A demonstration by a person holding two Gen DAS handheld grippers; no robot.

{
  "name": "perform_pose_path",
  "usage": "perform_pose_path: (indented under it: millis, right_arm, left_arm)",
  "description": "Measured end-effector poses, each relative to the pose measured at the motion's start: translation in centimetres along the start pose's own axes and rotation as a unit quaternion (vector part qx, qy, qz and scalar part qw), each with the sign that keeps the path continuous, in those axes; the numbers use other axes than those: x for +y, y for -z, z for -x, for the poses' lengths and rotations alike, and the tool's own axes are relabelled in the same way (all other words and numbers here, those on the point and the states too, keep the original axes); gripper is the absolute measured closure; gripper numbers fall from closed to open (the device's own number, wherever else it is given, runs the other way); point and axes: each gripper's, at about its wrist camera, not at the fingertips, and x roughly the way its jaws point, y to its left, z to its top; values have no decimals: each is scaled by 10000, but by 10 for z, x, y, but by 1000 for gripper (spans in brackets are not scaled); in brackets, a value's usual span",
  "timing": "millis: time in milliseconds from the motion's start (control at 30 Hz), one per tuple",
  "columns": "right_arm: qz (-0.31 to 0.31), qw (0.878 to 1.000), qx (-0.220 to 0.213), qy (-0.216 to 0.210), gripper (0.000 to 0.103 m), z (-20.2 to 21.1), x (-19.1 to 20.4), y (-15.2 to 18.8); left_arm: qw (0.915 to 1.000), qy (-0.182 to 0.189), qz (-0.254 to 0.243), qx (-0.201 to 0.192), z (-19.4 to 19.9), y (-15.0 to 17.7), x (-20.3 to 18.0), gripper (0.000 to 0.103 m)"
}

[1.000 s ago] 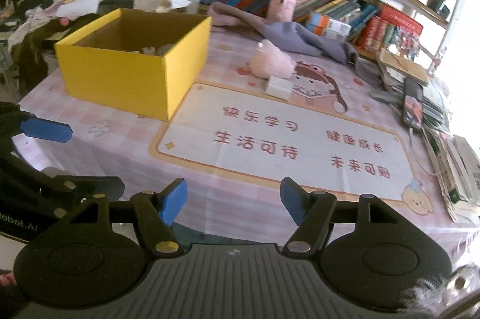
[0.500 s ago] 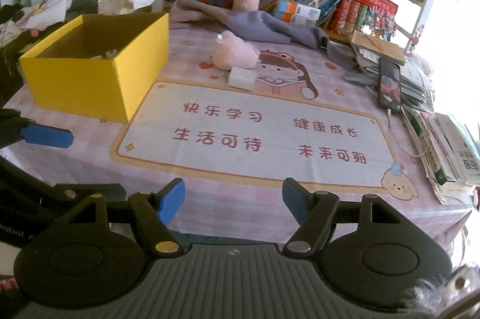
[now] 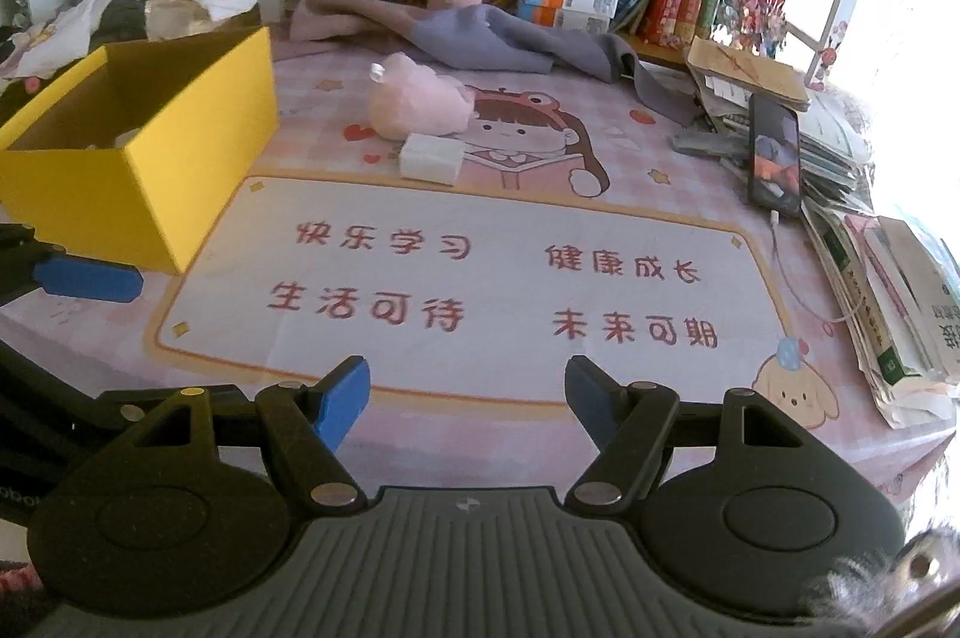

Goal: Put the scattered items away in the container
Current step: 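Grasp the white rectangular block with the left tool while the right tool grasps the pink plush toy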

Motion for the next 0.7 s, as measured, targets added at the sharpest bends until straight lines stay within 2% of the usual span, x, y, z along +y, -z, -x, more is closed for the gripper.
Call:
perform_pose_path:
  millis: [267,500,700]
  right_arm:
    - [61,9997,52,-219,33,-37,-48,-30]
    - [113,9983,-26,-575,33,-68,-92,-58]
    - [22,9965,-149,-826,32,-99,-128,-85]
  left_arm:
    - [9995,-251,197,57,-40,-38,-14,5]
    - [9965,-716,434,6,-69,-73,-22,5]
    - [9896,-1208,747,-213,-99,-99,-19,5]
